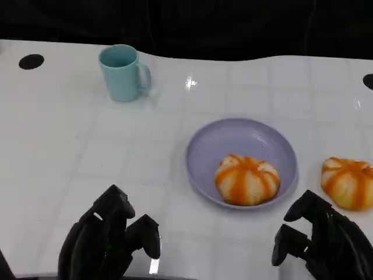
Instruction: Grasp the bread from the table and place it into the plate.
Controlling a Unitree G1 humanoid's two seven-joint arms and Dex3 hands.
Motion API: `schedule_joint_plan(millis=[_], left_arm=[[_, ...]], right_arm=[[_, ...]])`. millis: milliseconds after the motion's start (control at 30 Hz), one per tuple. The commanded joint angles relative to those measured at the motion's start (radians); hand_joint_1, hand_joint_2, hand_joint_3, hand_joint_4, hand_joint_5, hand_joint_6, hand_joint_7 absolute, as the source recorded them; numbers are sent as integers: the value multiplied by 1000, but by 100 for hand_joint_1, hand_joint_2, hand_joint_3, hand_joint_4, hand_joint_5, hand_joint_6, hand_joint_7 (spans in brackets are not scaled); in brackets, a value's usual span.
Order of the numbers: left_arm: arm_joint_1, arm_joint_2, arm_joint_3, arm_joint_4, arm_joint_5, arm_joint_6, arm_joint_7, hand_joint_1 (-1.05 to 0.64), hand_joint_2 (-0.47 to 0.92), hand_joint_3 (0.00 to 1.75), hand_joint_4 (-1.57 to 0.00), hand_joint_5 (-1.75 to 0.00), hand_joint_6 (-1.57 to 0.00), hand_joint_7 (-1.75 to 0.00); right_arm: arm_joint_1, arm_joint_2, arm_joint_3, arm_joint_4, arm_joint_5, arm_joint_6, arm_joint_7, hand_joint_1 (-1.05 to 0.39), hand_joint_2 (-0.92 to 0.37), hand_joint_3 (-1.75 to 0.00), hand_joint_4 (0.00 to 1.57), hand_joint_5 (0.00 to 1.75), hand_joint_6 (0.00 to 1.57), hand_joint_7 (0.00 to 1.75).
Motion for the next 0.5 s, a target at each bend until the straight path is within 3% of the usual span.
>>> schedule_joint_plan(millis=[33, 500], left_arm=[[8, 10, 10, 29, 11, -13, -29, -56, 92, 41, -87, -175, -64, -175], [10, -6, 12, 40, 18, -9, -26, -56, 92, 43, -86, -175, -63, -175]], right_arm=[[0, -11, -9, -5, 5, -5, -5, -60, -81, -69, 81, 175, 50, 175], [19, -14, -9, -39, 12, 9, -16, -56, -83, -67, 75, 175, 44, 175]])
